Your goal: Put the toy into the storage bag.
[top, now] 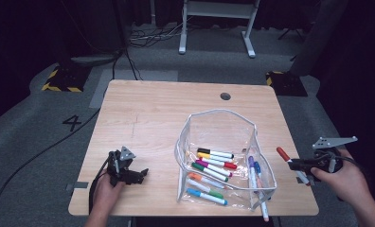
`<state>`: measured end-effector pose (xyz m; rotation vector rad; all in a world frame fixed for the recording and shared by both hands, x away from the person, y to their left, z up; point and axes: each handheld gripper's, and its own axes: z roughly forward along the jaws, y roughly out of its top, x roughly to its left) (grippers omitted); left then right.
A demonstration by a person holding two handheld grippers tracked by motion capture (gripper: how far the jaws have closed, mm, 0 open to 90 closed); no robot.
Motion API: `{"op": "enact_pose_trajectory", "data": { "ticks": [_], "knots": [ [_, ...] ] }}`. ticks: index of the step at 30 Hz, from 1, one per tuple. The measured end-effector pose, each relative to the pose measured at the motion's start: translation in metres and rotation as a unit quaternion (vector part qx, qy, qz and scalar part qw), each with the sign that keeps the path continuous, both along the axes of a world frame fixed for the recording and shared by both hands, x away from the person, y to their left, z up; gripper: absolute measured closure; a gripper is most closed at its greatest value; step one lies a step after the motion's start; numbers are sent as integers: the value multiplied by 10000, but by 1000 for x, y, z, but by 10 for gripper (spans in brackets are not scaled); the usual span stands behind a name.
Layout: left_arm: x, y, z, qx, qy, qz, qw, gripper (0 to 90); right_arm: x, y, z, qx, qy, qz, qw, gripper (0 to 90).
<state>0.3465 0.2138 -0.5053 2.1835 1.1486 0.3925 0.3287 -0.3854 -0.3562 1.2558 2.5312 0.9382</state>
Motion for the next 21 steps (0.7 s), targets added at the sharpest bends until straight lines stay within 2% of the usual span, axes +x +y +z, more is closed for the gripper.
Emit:
{"op": "enact_pose_trajectory", "data": {
  "ticks": [3,5,10,12,16,21],
  "knots": [
    [0,0,0,0,1,1,10000,0,1,6,22,71,-92,175,9998,774],
    [0,0,0,5,-1,0,10000,0,2,11,38,210,-156,318,9992,774],
    [0,0,0,-3,4,1,10000,0,3,30,76,137,-451,656,9967,774],
    [0,0,0,8,-2,-5,10000,0,4,38,86,126,-477,791,9956,774],
    [0,0,0,11,-1,-15,10000,0,7,58,99,72,-540,1066,9928,774],
    [-1,0,0,-2,-5,-9,10000,0,16,86,110,30,-591,1465,9874,773]
  ]
}}
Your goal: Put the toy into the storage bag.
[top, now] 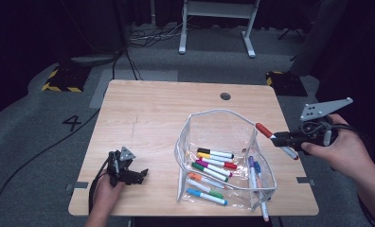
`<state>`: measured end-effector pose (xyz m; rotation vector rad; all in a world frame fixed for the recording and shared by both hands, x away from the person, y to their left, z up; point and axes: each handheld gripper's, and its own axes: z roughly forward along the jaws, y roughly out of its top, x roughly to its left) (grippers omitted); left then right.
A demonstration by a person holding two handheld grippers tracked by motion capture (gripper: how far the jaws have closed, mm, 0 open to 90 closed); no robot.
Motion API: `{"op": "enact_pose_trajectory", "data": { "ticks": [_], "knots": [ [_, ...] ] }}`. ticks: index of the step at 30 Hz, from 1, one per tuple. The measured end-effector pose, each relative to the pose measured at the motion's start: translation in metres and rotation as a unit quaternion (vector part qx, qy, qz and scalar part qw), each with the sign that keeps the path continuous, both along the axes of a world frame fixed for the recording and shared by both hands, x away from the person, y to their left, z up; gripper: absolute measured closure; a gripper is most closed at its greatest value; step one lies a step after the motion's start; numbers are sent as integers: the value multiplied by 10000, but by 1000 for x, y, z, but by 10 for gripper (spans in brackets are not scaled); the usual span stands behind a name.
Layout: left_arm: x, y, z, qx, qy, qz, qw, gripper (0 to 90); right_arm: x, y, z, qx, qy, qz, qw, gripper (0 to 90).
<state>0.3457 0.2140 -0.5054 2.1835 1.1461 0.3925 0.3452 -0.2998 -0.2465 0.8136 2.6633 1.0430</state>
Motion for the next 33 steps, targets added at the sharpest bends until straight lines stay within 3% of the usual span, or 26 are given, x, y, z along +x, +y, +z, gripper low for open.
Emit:
{"op": "enact_pose_trajectory", "data": {
  "ticks": [12,19,25,33],
  "knots": [
    [0,0,0,-1,0,0,10000,0,17,62,9,-247,13,660,9975,773],
    [0,0,0,1,-8,-5,10000,0,24,101,8,-312,49,1142,9930,773],
    [0,0,0,3,-9,-6,10000,0,29,135,-2,-421,127,1448,9885,773],
    [0,0,0,-1,0,0,10000,0,34,161,-20,-577,200,1669,9841,773]
  ]
}}
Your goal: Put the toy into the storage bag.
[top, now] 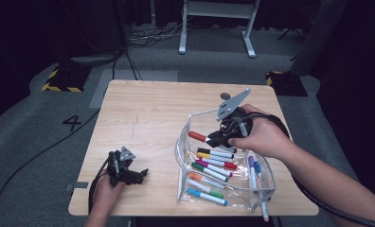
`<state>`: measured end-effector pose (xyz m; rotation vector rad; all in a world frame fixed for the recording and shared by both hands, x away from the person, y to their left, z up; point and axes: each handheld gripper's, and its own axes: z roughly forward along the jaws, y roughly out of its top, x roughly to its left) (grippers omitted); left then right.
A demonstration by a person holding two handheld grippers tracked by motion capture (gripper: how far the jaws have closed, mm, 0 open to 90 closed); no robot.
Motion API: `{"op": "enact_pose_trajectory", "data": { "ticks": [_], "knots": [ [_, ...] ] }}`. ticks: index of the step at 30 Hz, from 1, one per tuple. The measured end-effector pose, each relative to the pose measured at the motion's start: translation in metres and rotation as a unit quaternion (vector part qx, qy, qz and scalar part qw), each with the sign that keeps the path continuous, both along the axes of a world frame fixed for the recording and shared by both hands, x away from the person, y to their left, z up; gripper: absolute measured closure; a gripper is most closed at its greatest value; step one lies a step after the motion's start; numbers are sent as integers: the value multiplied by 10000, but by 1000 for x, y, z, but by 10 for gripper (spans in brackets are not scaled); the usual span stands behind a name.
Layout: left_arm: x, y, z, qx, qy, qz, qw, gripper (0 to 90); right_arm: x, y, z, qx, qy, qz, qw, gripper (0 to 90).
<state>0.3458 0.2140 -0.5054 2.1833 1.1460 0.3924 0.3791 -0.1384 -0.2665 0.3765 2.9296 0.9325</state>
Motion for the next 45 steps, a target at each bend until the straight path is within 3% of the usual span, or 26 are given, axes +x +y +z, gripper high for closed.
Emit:
{"op": "enact_pose_trajectory", "data": {
  "ticks": [8,15,23,28,34,38,42,45],
  "knots": [
    [0,0,0,-5,-14,-3,10000,0,14,16,-34,-269,250,53,9993,773],
    [0,0,0,6,-3,-9,10000,0,16,24,-65,-660,541,133,9963,773],
    [0,0,0,-5,-7,0,10000,0,17,28,-93,-1171,763,161,9901,773],
    [0,0,0,-7,-4,0,10000,0,16,32,-101,-1365,841,194,9869,773],
    [0,0,0,0,-1,-2,10000,0,15,38,-115,-1782,943,293,9790,773],
    [0,0,0,-7,-6,3,10000,0,16,42,-122,-1941,970,311,9757,772],
    [0,0,0,-7,-6,3,10000,0,17,44,-134,-2168,1077,323,9697,772],
    [0,0,0,-7,-6,2,10000,0,16,45,-137,-2219,1082,371,9683,770]
  ]
}}
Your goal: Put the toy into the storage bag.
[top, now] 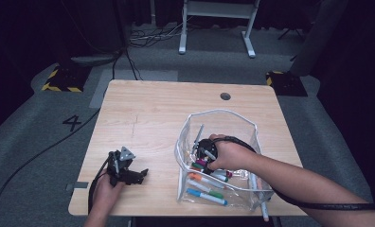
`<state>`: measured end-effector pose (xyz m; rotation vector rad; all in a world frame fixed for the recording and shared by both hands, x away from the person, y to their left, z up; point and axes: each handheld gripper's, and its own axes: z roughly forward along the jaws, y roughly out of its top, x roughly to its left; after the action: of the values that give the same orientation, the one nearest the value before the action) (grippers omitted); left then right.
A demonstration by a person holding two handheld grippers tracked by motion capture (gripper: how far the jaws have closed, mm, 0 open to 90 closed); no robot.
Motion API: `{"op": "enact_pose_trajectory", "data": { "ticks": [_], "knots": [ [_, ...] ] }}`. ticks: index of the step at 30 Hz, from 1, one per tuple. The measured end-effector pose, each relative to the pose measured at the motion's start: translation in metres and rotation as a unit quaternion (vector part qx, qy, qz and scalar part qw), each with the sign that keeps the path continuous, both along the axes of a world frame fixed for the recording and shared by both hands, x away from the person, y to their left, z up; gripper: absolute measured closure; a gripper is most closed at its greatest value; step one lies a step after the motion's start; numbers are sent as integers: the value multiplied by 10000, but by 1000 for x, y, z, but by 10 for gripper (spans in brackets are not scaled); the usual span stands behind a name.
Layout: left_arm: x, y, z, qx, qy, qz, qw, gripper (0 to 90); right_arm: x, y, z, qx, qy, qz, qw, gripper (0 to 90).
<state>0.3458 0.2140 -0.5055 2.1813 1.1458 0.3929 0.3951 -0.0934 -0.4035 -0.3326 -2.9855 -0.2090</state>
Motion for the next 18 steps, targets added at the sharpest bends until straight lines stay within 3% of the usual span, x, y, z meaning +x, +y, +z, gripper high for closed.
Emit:
{"op": "enact_pose_trajectory", "data": {
  "ticks": [2,4,6,9,13,18],
  "knots": [
    [0,0,0,0,0,0,10000,0,0,-1,1,54,-22,17,10000,736],
    [0,0,0,0,0,0,10000,0,-1,-3,2,159,-21,-154,9998,591],
    [0,0,0,1,2,-4,10000,0,-4,-6,8,444,-151,-234,9986,503],
    [0,0,0,3,-4,-7,10000,0,-7,-12,25,736,-416,-255,9961,484],
    [0,0,0,7,-1,-6,10000,0,-10,-26,57,1312,-627,-415,9885,483],
    [0,0,0,0,-4,-11,10000,0,-18,-47,93,1797,-862,-579,9782,481]
  ]
}}
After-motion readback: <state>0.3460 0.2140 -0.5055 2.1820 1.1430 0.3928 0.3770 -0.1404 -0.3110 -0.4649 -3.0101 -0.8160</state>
